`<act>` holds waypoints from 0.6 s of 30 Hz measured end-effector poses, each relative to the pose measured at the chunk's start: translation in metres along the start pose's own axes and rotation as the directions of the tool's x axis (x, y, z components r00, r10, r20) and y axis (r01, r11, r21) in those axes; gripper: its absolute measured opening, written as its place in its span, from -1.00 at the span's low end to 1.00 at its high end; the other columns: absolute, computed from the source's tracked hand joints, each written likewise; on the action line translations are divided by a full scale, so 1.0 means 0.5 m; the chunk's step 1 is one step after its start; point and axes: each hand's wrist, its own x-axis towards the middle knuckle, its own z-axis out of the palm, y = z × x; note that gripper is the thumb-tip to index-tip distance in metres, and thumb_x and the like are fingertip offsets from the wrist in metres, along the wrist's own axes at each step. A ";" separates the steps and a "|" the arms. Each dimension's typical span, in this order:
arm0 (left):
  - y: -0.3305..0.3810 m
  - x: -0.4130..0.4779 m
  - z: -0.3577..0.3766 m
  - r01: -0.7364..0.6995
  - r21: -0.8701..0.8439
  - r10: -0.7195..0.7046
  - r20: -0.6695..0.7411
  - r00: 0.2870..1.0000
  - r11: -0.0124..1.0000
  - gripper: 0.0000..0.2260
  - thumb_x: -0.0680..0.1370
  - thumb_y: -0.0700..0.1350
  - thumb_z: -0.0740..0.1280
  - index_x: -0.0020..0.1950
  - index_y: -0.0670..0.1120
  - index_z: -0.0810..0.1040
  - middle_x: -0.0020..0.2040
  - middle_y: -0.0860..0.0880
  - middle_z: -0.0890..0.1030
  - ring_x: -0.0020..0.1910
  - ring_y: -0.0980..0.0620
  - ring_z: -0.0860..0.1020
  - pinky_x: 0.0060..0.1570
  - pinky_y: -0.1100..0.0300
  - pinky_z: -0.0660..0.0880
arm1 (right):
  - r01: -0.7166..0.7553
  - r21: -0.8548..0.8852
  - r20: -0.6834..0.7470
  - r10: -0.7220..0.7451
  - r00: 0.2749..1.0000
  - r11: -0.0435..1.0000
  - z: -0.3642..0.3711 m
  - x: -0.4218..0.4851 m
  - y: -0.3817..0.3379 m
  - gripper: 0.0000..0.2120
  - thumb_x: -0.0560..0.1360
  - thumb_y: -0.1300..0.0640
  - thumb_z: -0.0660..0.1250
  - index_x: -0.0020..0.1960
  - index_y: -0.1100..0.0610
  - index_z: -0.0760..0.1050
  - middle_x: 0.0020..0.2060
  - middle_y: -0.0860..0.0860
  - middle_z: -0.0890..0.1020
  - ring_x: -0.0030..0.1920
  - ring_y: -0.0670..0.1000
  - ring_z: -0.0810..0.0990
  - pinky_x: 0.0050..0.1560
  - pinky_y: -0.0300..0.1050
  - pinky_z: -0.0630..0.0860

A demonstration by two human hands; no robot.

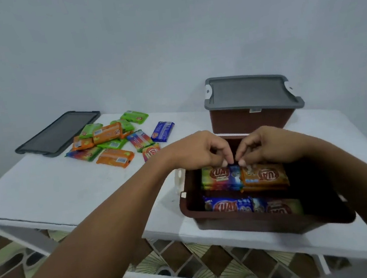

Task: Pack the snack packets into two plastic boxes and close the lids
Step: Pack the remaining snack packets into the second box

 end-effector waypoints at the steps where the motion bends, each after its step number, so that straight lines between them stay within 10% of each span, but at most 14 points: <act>1: -0.007 -0.008 -0.014 0.003 -0.031 -0.004 -0.022 1.000 1.000 -0.90 0.53 -0.16 0.48 0.03 -0.05 0.72 -0.19 -0.04 0.69 -0.15 0.00 0.65 -0.02 0.05 0.55 | 0.033 0.008 -0.068 -0.033 0.997 0.999 -0.002 0.008 -0.015 -0.93 0.47 0.09 0.52 -0.05 0.01 0.71 -0.22 -0.01 0.74 -0.20 -0.02 0.71 -0.13 -0.14 0.60; 6: -0.050 -0.060 -0.085 0.004 -0.101 -0.020 -0.149 0.989 0.995 -0.93 0.52 -0.14 0.50 -0.02 -0.09 0.72 -0.24 0.00 0.69 -0.24 0.12 0.62 -0.16 0.31 0.53 | 0.117 0.057 -0.265 -0.098 0.959 0.991 0.005 0.068 -0.106 -0.95 0.47 0.12 0.51 -0.07 0.07 0.70 -0.25 0.02 0.72 -0.29 -0.04 0.64 -0.28 -0.31 0.52; 18: -0.251 -0.183 -0.267 0.108 -0.055 -0.119 -0.249 0.961 0.993 -0.97 0.50 -0.07 0.51 -0.12 -0.01 0.72 -0.21 -0.05 0.70 -0.24 0.10 0.60 -0.21 0.07 0.53 | 0.068 -0.049 -0.203 -0.077 0.976 0.996 0.121 0.314 -0.290 -0.96 0.45 0.17 0.46 -0.12 0.07 0.69 -0.28 0.03 0.70 -0.24 0.07 0.70 -0.34 -0.28 0.45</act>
